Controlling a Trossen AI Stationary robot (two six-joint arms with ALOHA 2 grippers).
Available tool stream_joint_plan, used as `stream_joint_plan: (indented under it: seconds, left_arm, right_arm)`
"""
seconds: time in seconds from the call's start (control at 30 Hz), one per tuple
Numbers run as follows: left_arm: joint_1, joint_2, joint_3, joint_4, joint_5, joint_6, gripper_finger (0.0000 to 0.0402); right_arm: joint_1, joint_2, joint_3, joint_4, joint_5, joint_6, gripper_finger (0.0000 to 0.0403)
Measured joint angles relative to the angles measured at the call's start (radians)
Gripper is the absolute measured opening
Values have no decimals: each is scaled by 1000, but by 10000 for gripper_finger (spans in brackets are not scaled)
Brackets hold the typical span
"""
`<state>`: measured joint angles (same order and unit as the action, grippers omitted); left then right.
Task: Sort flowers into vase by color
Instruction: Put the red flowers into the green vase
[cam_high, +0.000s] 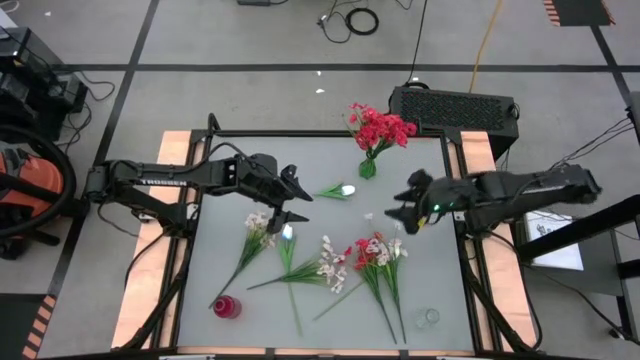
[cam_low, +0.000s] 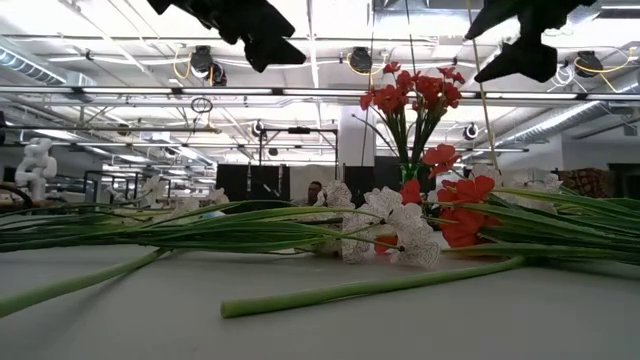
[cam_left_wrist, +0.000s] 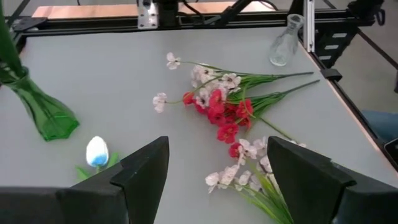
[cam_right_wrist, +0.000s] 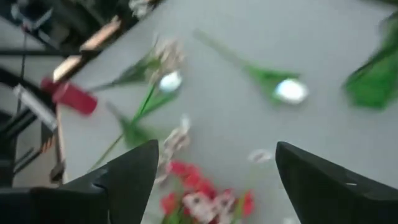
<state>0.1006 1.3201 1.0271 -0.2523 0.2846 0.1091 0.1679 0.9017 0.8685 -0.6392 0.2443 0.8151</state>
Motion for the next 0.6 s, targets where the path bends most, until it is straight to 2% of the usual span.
stream_joint_plan:
  seconds: [0.3, 0.47, 0.6]
  left_arm:
    - [-34, 0, 0, 0, -8, 0, 276]
    - [-48, 0, 0, 1, -9, 1, 276]
    - [-56, 0, 0, 1, -9, 1, 276]
  right_arm:
    - [268, 322, 135, -64, 49, 259, 315]
    - [353, 507, 228, -143, 42, 416, 315]
    - [399, 642, 303, -189, 41, 475, 315]
